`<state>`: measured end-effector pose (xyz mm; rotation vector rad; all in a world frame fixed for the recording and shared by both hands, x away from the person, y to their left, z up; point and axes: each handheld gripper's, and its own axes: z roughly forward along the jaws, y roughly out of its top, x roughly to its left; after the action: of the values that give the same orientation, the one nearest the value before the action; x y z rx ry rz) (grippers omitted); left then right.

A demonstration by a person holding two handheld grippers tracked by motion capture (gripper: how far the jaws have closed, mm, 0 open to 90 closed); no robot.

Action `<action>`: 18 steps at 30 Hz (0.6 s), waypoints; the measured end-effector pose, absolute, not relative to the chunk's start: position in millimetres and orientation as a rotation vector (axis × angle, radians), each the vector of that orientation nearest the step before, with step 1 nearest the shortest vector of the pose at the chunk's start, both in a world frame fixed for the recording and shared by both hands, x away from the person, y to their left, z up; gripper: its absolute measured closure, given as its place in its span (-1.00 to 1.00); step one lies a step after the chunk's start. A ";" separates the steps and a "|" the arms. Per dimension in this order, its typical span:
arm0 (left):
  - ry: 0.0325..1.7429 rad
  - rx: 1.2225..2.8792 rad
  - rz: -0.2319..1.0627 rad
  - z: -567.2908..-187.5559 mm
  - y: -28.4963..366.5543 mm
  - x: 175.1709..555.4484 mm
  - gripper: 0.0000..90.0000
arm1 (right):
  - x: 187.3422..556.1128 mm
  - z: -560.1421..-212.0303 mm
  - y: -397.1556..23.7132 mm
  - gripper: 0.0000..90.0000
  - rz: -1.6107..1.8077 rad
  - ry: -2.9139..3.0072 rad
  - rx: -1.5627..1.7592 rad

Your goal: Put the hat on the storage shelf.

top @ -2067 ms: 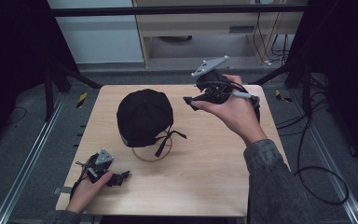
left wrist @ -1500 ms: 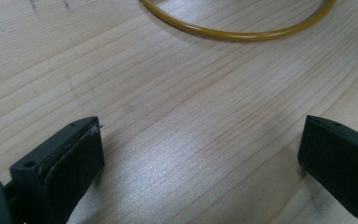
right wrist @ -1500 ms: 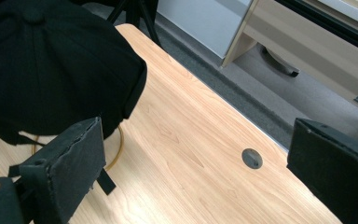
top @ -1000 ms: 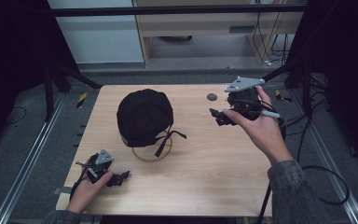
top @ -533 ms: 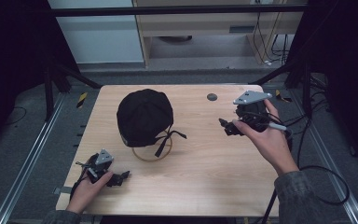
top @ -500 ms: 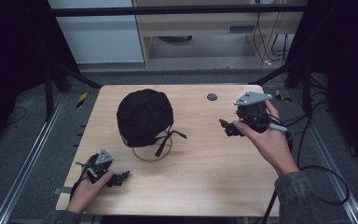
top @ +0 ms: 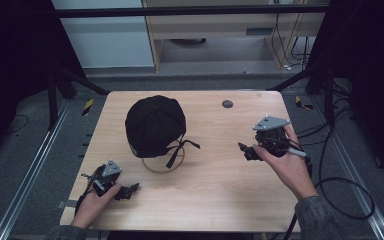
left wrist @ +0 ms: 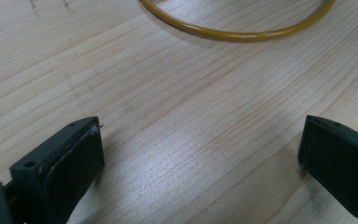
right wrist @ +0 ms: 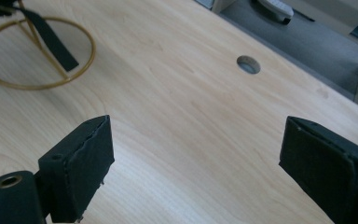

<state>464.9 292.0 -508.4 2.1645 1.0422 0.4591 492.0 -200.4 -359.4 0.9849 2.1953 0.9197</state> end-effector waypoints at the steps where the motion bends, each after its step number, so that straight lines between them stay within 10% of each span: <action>1: 1.042 2.164 0.459 -508.4 292.0 464.9 -1.00 | 491.4 -363.3 -200.2 -0.78 0.916 2.201 0.987; 18: 1.042 2.164 0.459 -508.4 292.0 464.6 -1.00 | 486.2 -418.2 -200.2 -0.77 0.955 2.234 1.058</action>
<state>464.6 292.0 -508.4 2.1644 1.0420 0.4592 486.2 -200.2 -418.2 1.0583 2.2341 0.9549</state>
